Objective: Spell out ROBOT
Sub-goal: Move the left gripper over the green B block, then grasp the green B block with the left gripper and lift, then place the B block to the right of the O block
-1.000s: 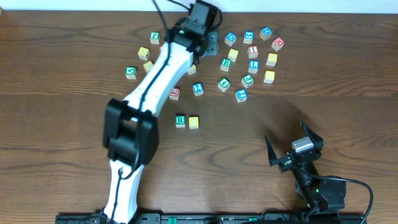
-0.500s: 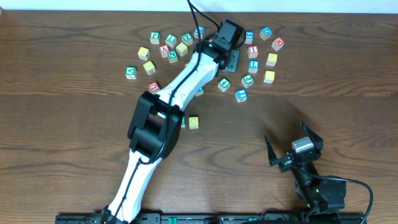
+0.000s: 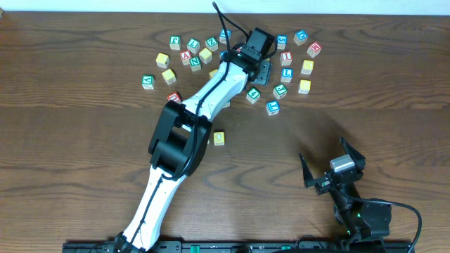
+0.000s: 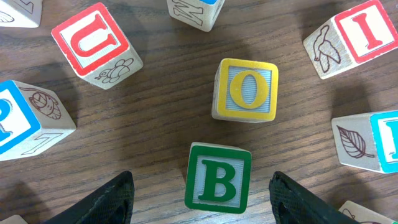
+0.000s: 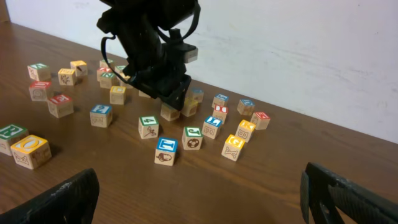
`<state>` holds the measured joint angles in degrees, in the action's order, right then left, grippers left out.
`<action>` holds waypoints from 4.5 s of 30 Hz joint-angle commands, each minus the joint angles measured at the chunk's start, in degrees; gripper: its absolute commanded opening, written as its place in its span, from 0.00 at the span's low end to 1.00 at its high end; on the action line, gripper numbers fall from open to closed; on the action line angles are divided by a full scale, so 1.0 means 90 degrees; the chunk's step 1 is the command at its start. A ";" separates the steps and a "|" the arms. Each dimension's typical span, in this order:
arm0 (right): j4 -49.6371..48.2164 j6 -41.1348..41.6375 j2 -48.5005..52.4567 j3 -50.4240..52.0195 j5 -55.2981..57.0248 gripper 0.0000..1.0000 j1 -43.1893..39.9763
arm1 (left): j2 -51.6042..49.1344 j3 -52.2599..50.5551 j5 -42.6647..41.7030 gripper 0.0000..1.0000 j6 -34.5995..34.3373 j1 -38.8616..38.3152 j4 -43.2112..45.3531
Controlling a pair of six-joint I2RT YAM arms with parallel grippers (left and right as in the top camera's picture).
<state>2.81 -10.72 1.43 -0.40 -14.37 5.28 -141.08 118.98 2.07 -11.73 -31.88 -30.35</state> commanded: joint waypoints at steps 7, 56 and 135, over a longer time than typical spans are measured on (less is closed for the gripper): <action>0.0027 0.0097 -0.0034 0.0010 -0.0017 0.99 0.0044 | -0.0117 0.0138 0.0114 0.67 0.0066 0.0019 0.0078; 0.0027 0.0097 -0.0034 0.0010 -0.0017 0.99 0.0044 | -0.0034 0.0141 0.0357 0.19 0.0085 0.0002 0.0100; 0.0027 0.0097 -0.0034 0.0010 -0.0017 0.99 0.0044 | 0.2569 -0.4345 -0.0015 0.40 -0.2919 -0.1020 -0.1224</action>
<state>2.81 -10.72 1.43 -0.40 -14.37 5.28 -117.75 80.16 1.80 -37.71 -41.36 -41.58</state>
